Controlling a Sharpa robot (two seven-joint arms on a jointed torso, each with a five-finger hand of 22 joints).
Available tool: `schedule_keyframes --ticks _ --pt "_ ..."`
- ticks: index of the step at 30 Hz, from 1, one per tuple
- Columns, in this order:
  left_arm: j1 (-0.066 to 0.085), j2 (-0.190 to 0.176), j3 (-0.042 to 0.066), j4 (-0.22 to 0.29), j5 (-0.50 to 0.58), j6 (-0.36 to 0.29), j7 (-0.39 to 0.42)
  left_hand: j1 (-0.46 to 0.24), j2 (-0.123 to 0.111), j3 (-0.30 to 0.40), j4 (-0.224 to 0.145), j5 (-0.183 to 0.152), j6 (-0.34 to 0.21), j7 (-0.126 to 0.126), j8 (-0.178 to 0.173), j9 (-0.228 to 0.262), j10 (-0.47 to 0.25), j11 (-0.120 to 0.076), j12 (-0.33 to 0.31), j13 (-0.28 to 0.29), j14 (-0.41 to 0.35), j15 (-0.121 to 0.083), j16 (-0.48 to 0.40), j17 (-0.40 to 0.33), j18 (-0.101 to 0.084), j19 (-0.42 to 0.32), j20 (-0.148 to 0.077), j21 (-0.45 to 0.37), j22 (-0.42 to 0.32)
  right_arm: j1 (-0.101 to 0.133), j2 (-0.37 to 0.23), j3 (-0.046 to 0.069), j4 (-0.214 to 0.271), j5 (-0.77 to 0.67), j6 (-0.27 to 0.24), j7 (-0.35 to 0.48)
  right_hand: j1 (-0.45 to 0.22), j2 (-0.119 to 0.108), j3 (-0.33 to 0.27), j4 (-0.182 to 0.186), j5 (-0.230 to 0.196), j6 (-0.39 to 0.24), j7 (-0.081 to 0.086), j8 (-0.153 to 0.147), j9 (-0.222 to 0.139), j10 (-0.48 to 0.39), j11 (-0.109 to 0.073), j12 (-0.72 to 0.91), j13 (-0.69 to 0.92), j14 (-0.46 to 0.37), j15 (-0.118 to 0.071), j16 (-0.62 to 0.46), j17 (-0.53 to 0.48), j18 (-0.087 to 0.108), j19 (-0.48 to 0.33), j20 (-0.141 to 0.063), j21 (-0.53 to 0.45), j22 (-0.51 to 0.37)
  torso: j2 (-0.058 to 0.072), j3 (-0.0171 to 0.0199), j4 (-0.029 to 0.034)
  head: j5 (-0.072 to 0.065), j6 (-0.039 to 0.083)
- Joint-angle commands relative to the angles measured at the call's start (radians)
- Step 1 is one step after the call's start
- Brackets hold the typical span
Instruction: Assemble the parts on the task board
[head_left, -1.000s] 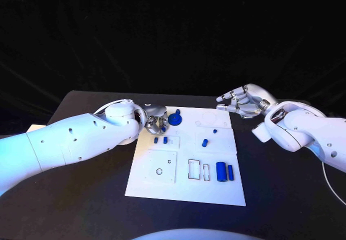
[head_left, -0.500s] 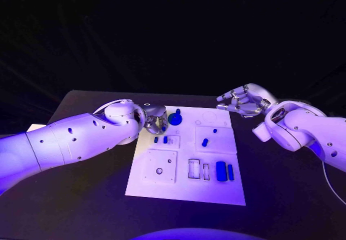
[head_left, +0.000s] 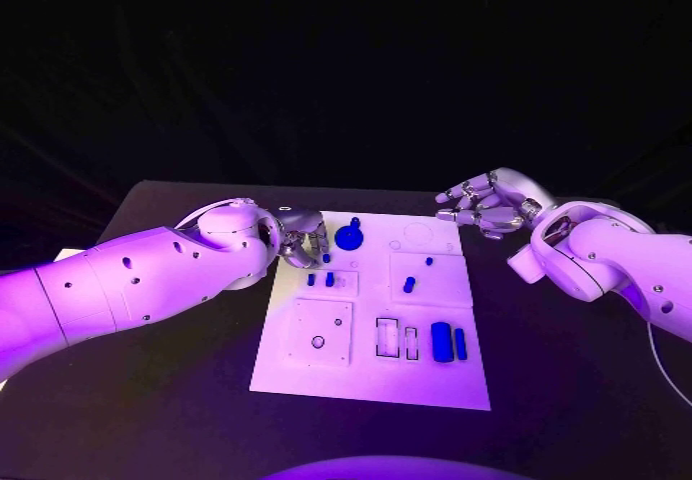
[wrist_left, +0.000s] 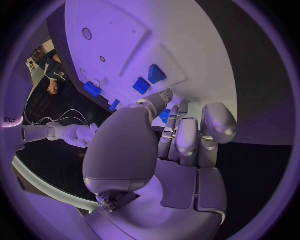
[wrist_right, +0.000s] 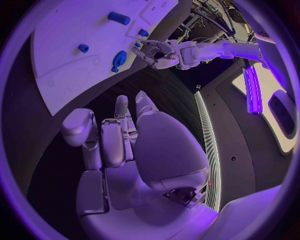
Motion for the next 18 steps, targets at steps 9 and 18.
schedule_keyframes --ticks 9,18 --pt "0.004 -0.093 0.016 0.031 0.427 -0.297 0.133 0.030 0.019 0.017 -0.013 -0.001 0.033 0.009 0.026 -0.001 -0.023 0.012 0.013 0.002 -0.047 0.009 -0.086 -0.137 0.026 -0.067 0.012 -0.201 -0.140 -0.019 -0.001 0.000 0.034 -0.557 0.077 -0.177 0.097 -0.043 0.132 -0.029 -0.020 0.061 0.001 0.000 -0.002 0.020 0.009 -0.375 -0.409 0.043 0.010 -0.008 -0.002 0.016 0.038 0.005 -0.011 -0.007 -0.001 -0.0015 0.0002 -0.009 0.008" --pt "0.002 -0.148 0.003 0.098 1.397 -0.364 0.423 -0.011 0.054 0.011 0.008 -0.001 0.086 0.005 0.058 0.000 0.057 -0.004 0.110 0.028 -0.172 0.004 -0.259 -0.386 0.074 -0.198 0.014 -0.487 -0.337 -0.035 0.016 0.000 0.070 -0.841 0.116 -0.246 0.084 -0.085 0.212 -0.021 -0.049 0.092 -0.031 -0.017 -0.001 0.073 -0.012 -0.455 -0.539 0.045 -0.020 -0.028 -0.023 0.017 0.050 -0.020 -0.011 -0.005 0.000 -0.0016 0.0002 -0.051 0.024"
